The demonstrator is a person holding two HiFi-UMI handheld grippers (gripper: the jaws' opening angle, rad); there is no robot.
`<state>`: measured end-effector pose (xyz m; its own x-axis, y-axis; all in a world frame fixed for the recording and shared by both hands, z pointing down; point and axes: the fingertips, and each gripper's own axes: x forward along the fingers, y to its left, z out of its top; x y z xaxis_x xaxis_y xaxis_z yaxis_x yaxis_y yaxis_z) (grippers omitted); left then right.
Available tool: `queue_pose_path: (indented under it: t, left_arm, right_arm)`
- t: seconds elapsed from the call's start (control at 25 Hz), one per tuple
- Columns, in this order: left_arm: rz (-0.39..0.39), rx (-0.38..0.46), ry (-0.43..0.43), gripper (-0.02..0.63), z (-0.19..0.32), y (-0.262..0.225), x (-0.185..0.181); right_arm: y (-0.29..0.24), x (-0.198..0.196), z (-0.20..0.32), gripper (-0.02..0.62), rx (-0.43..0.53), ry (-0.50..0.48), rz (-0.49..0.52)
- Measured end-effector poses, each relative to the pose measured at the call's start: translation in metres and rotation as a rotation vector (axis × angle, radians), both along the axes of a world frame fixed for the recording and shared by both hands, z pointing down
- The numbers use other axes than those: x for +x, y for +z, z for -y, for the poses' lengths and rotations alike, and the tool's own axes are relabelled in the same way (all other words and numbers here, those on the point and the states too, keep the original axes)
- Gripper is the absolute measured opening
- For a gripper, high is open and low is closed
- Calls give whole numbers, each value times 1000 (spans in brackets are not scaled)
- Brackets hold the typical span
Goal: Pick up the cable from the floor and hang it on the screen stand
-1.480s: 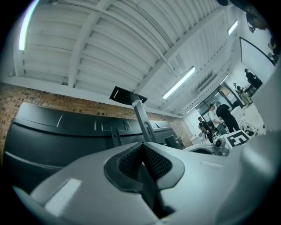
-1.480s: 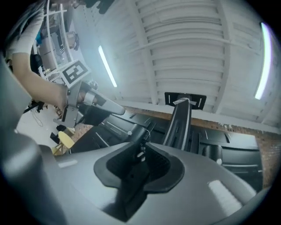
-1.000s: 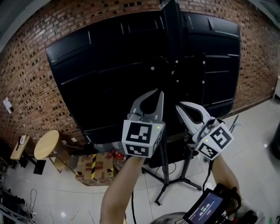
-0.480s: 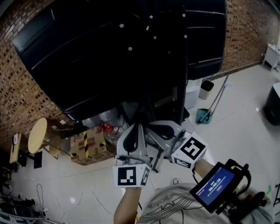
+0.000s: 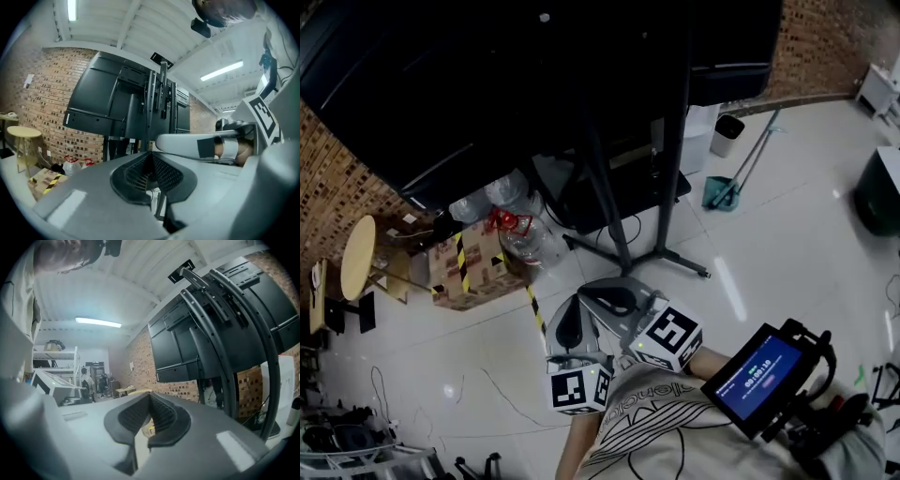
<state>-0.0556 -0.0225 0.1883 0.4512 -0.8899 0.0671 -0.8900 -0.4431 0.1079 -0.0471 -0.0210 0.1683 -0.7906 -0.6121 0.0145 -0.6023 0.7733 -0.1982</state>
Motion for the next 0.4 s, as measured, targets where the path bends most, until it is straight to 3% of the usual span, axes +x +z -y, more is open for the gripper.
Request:
queue_pose_path:
  t: [0.16, 0.4]
  left_arm:
    - [-23, 6, -46, 9, 13, 7, -19]
    - [-30, -28, -26, 9, -28, -8, -10]
  right_arm:
    - [12, -5, 13, 0, 12, 24, -7]
    - [1, 21, -26, 0, -21, 99, -8]
